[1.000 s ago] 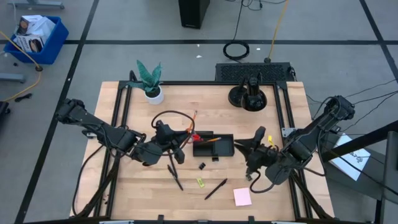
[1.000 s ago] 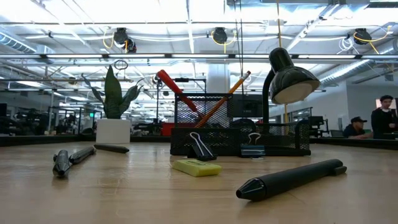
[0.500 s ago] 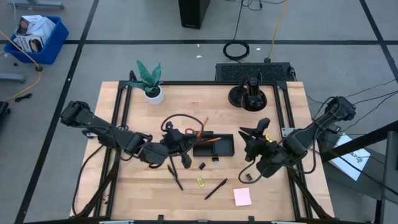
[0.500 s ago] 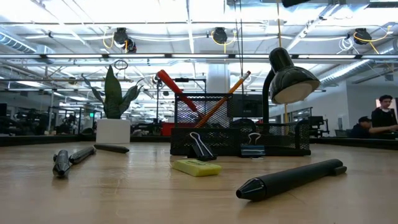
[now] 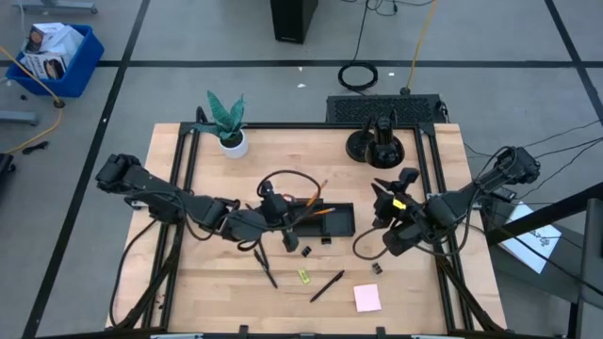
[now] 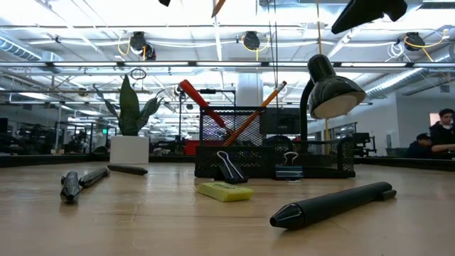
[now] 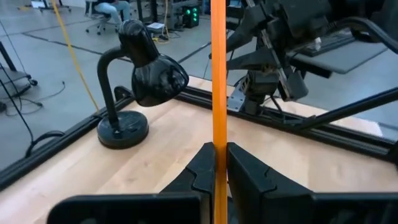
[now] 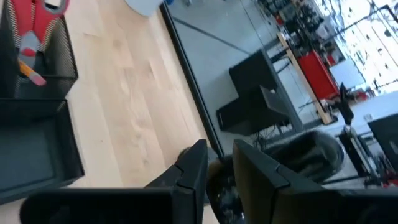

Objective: Pick and place office supplies into organizer
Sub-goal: Put the yellow pencil into the black desk organizer

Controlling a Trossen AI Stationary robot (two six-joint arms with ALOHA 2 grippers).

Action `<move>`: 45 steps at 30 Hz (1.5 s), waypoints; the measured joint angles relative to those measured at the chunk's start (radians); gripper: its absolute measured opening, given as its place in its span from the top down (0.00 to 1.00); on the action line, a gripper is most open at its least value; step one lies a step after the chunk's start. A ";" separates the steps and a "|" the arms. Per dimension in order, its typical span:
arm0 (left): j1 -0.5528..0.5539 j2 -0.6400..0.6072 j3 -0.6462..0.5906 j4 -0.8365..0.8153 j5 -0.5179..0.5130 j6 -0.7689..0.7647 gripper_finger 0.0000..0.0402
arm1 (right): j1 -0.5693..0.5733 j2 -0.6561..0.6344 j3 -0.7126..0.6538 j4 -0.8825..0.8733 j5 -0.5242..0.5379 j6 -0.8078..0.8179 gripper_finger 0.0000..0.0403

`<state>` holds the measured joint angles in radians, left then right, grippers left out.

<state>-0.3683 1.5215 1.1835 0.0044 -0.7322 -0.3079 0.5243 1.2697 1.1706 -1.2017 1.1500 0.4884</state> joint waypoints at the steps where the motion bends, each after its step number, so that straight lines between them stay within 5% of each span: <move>1: 0.000 0.000 0.000 0.000 0.000 0.011 0.92 | 0.000 0.000 0.000 -0.007 -0.001 0.011 0.83; 25: 0.000 0.000 0.000 -0.088 0.002 0.096 0.92 | -0.002 -0.002 0.000 0.077 -0.053 -0.016 0.83; 45: 0.077 -0.011 0.000 -0.090 -0.002 0.078 0.92 | -0.002 -0.007 0.000 0.607 -0.054 -0.477 0.83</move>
<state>-0.2917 1.5101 1.1833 -0.0852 -0.7343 -0.2300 0.5224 1.2624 1.1706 -0.5945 1.0960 0.0116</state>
